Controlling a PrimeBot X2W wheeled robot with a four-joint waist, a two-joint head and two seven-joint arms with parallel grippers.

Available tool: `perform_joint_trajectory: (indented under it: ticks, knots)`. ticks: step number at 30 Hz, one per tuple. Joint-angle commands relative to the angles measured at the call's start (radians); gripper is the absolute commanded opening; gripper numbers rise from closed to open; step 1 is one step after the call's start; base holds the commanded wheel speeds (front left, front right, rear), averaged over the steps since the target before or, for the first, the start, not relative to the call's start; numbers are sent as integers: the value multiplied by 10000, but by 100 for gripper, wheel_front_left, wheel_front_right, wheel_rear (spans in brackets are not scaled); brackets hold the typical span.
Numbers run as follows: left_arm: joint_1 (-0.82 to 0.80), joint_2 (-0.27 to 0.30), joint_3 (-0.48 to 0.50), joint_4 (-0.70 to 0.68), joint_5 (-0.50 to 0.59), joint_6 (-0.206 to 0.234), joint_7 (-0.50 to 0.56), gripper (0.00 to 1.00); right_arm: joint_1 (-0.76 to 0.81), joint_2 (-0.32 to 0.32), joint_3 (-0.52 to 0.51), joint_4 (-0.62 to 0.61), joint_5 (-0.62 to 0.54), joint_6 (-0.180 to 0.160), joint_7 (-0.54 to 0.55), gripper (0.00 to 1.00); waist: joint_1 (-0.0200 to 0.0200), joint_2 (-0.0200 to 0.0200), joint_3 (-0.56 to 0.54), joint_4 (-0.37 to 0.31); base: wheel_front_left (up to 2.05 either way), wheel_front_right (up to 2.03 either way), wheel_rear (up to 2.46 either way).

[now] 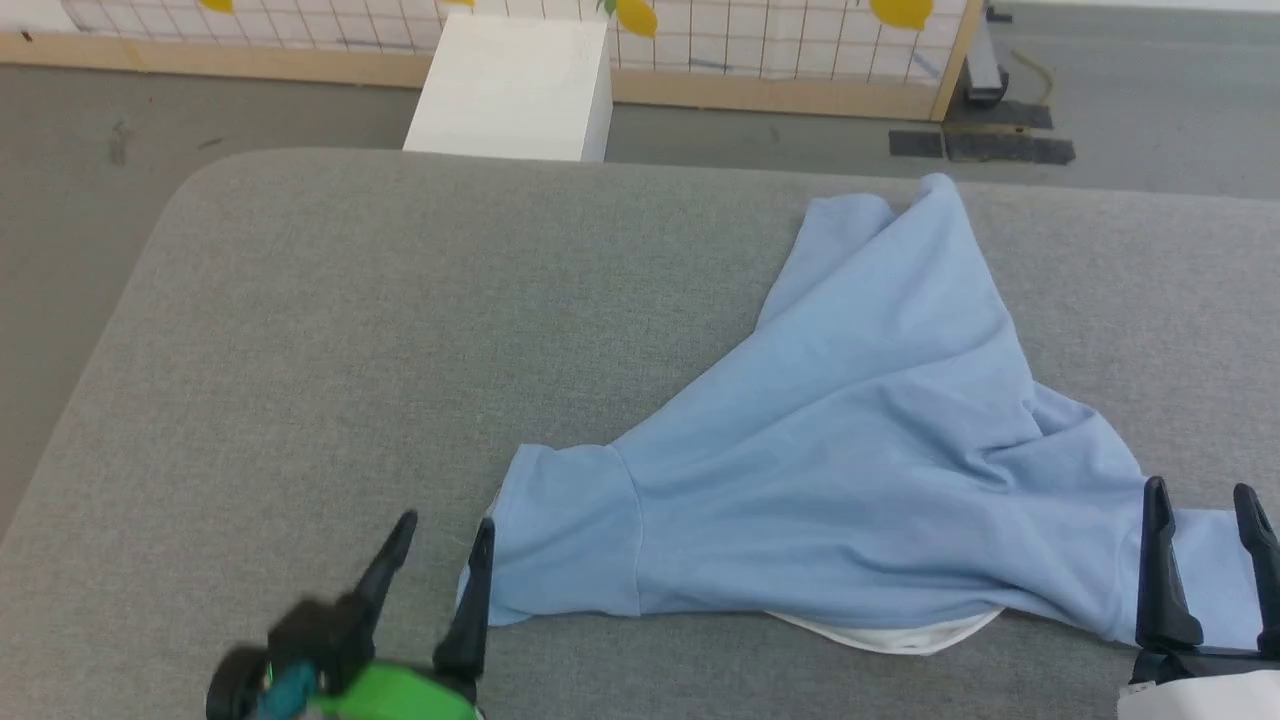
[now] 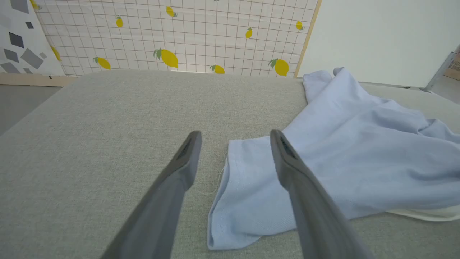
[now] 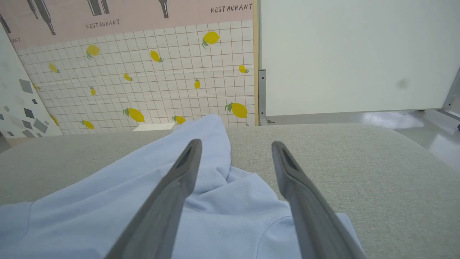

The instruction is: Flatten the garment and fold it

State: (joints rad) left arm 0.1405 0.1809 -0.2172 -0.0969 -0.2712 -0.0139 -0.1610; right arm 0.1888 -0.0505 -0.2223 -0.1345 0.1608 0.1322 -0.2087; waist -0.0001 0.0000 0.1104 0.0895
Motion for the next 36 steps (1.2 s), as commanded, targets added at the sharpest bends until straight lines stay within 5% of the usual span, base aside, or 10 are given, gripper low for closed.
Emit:
perform_joint_trajectory:
  ticks: [1, 9, 17, 20, 31, 36]
  knots:
    - [-565, 196, 26, 98, -106, -173, 418, 100, -49, 3, 44, 43, 109, -15, -70, 100, 1, 0, 147, 35, 0, 0, 0]
    - [-1689, 1038, -251, 1176, -1139, -750, 4164, 100, -233, 3, 240, 294, 260, -15, -163, 100, 1, 0, 562, -119, 0, 0, 0]
    - [-2234, 1247, -750, 2042, -1907, -1000, 5697, 100, -418, 3, 245, 478, 319, -15, -255, 100, 1, 0, 808, -345, 0, 0, 0]
    - [-2290, 1130, -956, 2345, -2347, -1058, 6052, 0, -464, 3, 251, 543, 324, -15, -280, 100, 1, 0, 824, -419, 0, 0, 0]
    - [-1919, 574, -89, 2069, -3698, -1047, 4298, 0, -525, 3, 269, 532, 140, -15, -219, 100, 1, 0, 619, -447, 0, 0, 0]
    - [-622, 917, 1029, 1070, -3911, -288, 3673, 0, -639, 3, -69, 73, -218, -15, 98, 100, 1, 0, 563, -326, 0, 0, 0]
